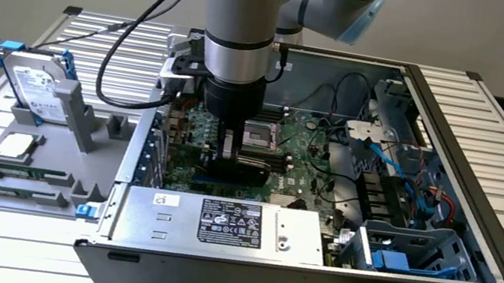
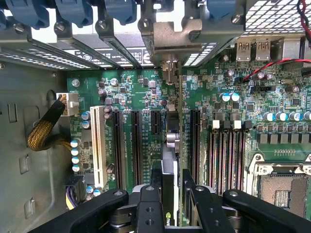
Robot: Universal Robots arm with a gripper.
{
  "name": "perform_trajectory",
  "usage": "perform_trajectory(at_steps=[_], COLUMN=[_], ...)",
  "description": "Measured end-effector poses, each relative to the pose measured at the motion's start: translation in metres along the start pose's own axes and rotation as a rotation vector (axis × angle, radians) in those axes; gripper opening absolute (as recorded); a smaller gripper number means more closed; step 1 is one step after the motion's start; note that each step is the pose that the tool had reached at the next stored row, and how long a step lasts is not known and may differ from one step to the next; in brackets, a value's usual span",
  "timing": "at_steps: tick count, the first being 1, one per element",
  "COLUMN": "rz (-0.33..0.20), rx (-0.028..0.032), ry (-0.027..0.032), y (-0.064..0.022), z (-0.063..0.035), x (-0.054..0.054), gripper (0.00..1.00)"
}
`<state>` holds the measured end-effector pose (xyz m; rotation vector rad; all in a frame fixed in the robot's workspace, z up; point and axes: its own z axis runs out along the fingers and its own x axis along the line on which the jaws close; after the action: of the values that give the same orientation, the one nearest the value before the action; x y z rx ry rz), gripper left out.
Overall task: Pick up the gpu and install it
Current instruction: 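Insert the gpu into the slot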
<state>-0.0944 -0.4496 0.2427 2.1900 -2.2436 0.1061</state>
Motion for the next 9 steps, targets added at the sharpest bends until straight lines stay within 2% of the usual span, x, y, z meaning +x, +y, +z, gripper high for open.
perform_trajectory(at_steps=[9], rz=[0.0], rx=[0.0], ry=[-0.0001], y=[0.0], z=[0.0], x=[0.0], gripper=[0.27])
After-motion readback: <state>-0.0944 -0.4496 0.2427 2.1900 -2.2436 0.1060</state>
